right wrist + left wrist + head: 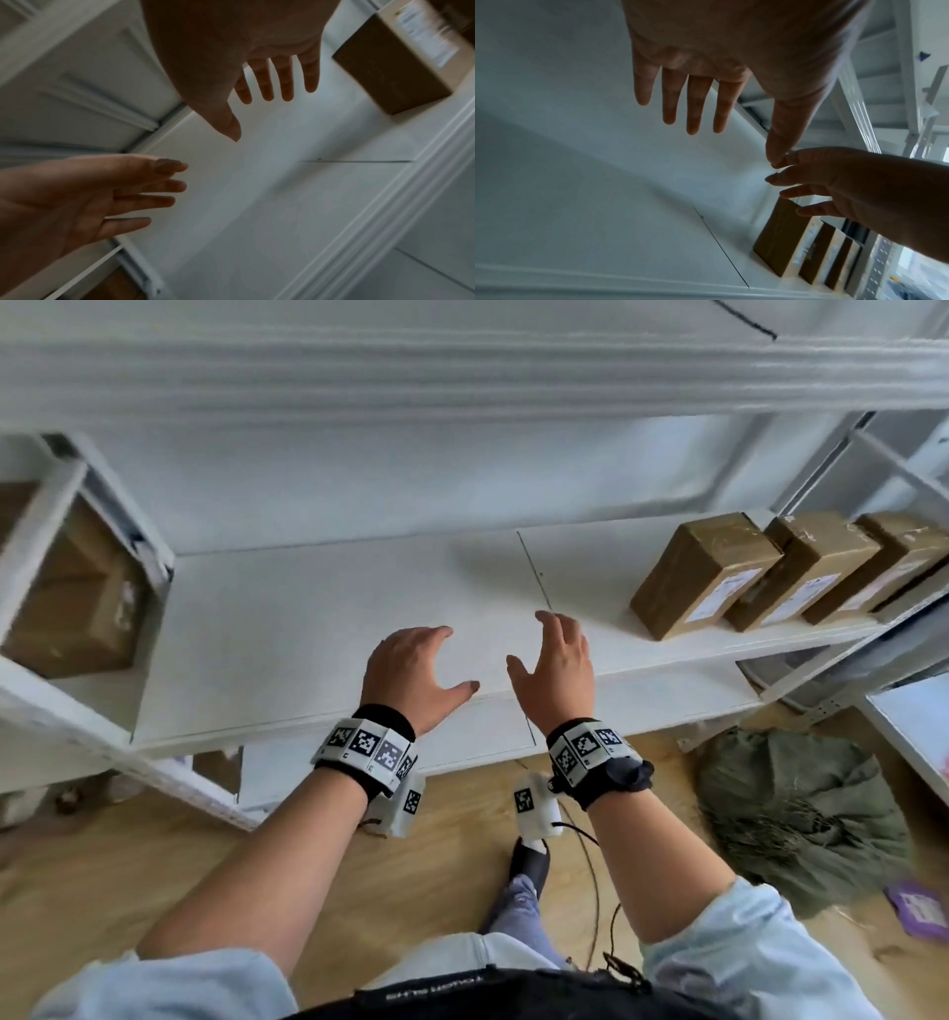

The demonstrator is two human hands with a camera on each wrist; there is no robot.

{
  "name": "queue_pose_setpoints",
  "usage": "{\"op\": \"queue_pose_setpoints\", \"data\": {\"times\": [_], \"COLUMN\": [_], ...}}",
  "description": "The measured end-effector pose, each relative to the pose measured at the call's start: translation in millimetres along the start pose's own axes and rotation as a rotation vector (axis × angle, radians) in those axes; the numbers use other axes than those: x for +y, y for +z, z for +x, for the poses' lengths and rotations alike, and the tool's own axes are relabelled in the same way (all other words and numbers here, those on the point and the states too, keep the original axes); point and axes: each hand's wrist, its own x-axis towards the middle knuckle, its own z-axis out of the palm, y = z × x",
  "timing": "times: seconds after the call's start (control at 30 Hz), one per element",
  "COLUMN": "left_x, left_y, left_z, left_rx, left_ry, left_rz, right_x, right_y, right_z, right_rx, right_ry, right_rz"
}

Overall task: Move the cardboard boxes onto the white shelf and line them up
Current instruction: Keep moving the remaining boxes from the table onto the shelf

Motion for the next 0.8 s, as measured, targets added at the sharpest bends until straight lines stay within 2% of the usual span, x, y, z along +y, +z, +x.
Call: {"op": "queue_pose_setpoints", "data": {"times": [0.2,0.5,0.8], "left_x": [-60.1,-134.9,-200.0], "left_y": [-65.3,-126.0,-161.1], "left_z": [-79.5,-166.3,-197.9], "left_rx": [0.114,0.235,0.265], "left_ry": [-0.152,-0.408,-0.649], "left_rz": [-0.033,-0.014,0.049], "right_x": [-101.8,-205.2,-285.8], "right_y": [26.4,76.3,134.4], "right_z": [-50.4,-102.5,-112.5], "right_rx": [-0.027,-0.226,-0.446], "right_ry": [-0.159,-0.331,-0.470], "right_rz": [0.087,0.167,0.169]}}
